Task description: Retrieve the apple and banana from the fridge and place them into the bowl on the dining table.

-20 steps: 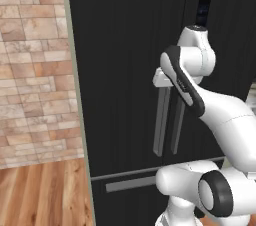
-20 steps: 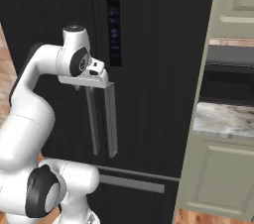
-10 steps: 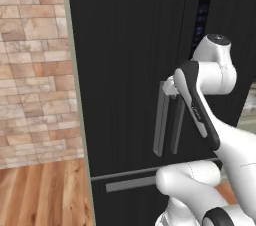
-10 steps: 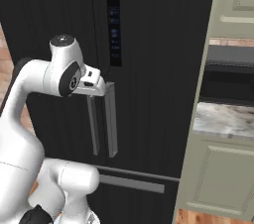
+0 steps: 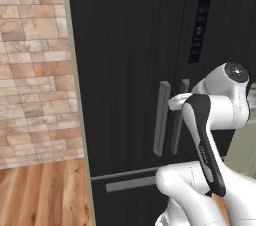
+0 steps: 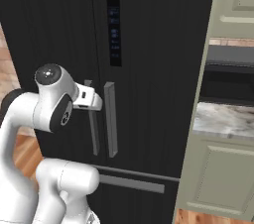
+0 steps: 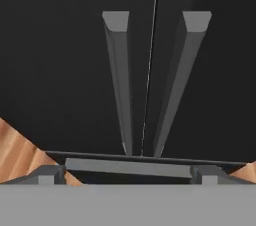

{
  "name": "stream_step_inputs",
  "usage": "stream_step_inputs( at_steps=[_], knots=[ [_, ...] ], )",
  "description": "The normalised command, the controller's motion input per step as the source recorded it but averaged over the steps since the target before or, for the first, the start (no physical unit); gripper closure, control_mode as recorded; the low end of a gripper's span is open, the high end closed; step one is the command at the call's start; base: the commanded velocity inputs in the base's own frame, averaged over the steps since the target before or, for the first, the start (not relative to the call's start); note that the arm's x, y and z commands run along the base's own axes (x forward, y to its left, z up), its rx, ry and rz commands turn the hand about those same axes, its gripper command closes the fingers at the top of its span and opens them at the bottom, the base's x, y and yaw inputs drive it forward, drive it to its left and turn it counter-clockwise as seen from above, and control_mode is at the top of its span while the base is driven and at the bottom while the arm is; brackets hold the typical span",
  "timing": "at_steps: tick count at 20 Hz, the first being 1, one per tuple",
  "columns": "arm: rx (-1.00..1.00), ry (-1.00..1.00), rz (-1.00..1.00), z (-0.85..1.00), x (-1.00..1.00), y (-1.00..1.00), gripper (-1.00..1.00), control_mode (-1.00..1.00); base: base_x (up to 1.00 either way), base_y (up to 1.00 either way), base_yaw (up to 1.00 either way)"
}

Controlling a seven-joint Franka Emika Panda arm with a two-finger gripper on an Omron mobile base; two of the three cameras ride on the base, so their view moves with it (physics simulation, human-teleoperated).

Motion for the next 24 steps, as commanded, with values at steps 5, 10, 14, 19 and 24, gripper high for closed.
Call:
stream_step_inputs(
  at_steps=[5,10,14,19,24],
  knots=[
    [0.00,-0.17,0.00,-0.14,-0.25,0.00,-1.00,-1.00,0.00,0.00,0.00],
    [0.00,-0.06,0.00,-0.03,-0.19,0.00,-1.00,-1.00,0.00,0.00,0.00],
    [0.00,0.00,0.00,0.00,-0.08,0.00,-1.00,-1.00,0.00,0.00,0.00],
    [0.00,0.00,0.00,0.00,-0.04,0.00,-1.00,1.00,-0.13,0.00,0.00],
    [0.00,0.00,0.00,0.00,0.00,0.00,-1.00,1.00,-0.23,0.00,0.00]
  ],
)
